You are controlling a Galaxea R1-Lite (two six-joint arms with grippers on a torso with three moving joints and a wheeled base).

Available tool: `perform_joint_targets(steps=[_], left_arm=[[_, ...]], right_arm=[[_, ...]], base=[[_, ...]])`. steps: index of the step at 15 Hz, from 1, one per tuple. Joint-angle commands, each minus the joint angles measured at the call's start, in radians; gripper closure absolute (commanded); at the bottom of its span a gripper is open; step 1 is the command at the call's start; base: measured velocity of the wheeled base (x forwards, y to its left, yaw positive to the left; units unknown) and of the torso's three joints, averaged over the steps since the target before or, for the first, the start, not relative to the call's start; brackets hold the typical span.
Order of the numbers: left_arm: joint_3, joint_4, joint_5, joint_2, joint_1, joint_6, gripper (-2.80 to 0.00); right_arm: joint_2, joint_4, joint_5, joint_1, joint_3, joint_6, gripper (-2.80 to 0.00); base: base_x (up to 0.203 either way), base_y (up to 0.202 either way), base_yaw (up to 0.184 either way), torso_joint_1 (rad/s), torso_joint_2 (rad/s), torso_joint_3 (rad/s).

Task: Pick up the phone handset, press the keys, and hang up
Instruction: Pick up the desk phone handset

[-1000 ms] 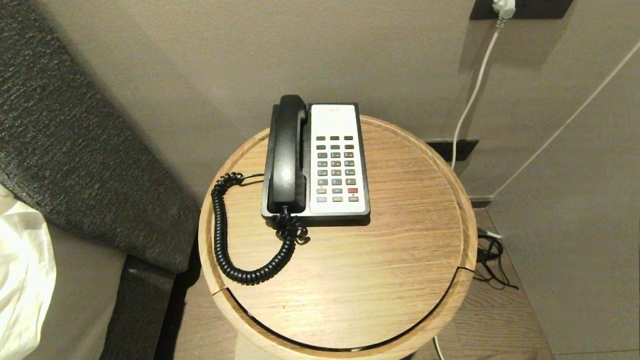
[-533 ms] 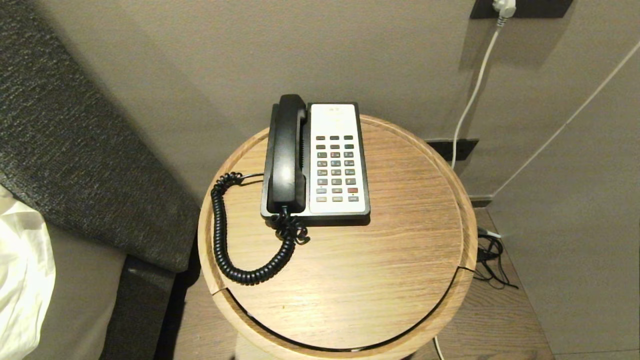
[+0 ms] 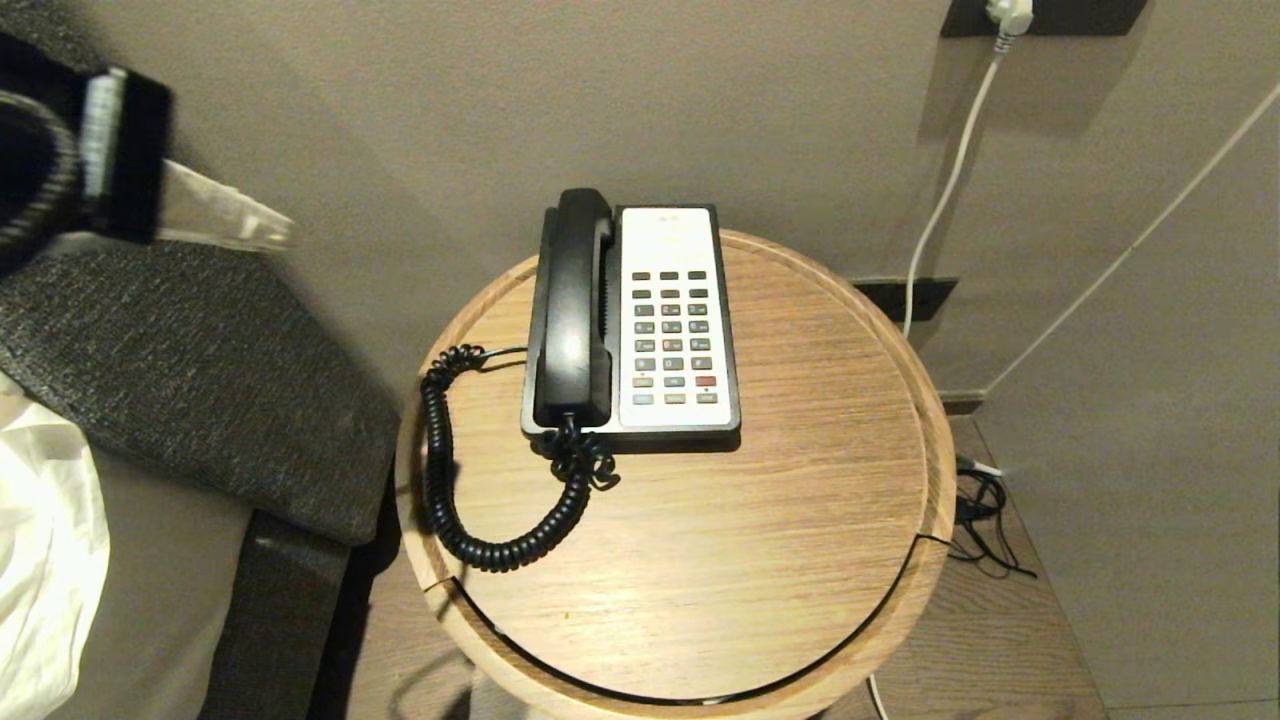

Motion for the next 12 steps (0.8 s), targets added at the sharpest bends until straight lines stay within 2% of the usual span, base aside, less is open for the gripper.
perform_joint_targets(steps=[1,2,3,6,8,12], left_arm=[[-0.016,-0.004,0.298,0.175,-0.173,-0.036,0.00],[-0.015,-0.019,0.367,0.207,-0.196,-0.051,0.00],[-0.015,-0.042,0.401,0.223,-0.209,-0.065,0.00],[-0.017,-0.093,0.444,0.255,-0.213,-0.066,0.00],[-0.019,-0.161,0.446,0.261,-0.217,-0.065,0.00],[-0.020,-0.188,0.443,0.260,-0.240,-0.093,0.00]], right_arm=[[-0.002,0.000,0.000,0.000,0.000,0.000,0.00],[-0.002,0.000,0.000,0.000,0.000,0.000,0.00],[-0.002,0.000,0.000,0.000,0.000,0.000,0.00],[-0.002,0.000,0.000,0.000,0.000,0.000,0.00],[-0.002,0.000,0.000,0.000,0.000,0.000,0.00],[-0.002,0.000,0.000,0.000,0.000,0.000,0.00]], base=[[0.000,0.000,0.000,0.000,0.00,0.000],[0.000,0.000,0.000,0.000,0.00,0.000],[0.000,0.000,0.000,0.000,0.00,0.000],[0.000,0.000,0.000,0.000,0.00,0.000],[0.000,0.000,0.000,0.000,0.00,0.000],[0.000,0.000,0.000,0.000,0.00,0.000]])
